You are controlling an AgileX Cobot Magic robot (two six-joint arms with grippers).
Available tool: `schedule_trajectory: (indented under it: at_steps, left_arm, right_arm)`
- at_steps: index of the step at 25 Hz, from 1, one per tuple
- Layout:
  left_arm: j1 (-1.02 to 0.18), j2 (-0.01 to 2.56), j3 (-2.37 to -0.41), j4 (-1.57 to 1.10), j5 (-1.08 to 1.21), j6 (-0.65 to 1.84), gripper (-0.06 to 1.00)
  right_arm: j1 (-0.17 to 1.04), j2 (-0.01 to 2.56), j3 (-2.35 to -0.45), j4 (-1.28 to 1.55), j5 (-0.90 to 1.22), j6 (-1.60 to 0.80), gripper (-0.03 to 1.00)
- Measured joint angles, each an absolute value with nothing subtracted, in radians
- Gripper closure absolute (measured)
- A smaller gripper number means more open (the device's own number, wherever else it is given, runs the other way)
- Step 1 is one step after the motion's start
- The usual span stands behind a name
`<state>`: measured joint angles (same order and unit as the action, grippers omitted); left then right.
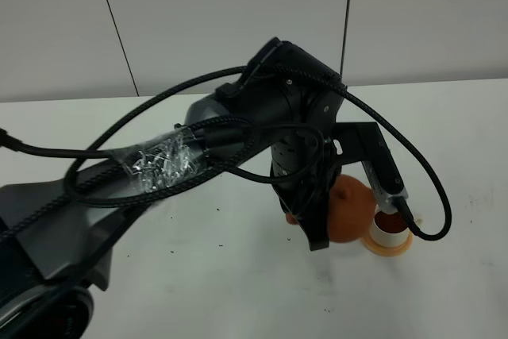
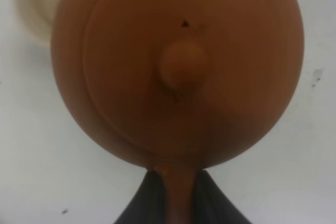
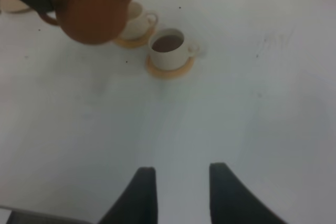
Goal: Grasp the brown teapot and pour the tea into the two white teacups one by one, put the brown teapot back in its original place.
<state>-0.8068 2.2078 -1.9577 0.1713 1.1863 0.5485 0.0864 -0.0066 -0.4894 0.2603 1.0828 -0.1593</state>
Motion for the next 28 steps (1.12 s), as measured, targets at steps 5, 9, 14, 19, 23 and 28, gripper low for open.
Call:
schedule_trajectory:
  at_steps: [5,9,14,19,23,28]
  left_arm:
    - [-0.807,2.259,-1.958,0.144,1.186,0.543,0.77]
    - [-0.807,2.264,-1.958,0.141,1.186,0.542,0.77]
    - [-0.807,2.264,-1.958,0.142,1.182,0.537,0.77]
    - [-0.793,2.264,-1.958,0.136,1.182,0.493,0.77]
    - [-0.779,2.264,-1.958,0.136,1.182,0.448,0.77]
    - [-0.771,2.264,-1.958,0.125,1.182,0.418,0.77]
  right_arm:
    - [0.086,-0.007,-0.489,0.261,1.083,-0.159,0.73]
    - [0.086,-0.007,-0.489,0.261,1.083,-0.159,0.73]
    - [0.086,-0.007,-0.489,0.261,1.083,-0.159,0.73]
    - [0.086,-0.007,-0.489,0.261,1.083,-0.159,0.73]
    - [0.086,-0.007,-0.489,0.261,1.083,-0.159,0.73]
    - [0.086,-0.007,-0.489,0.261,1.083,-0.159,0.73]
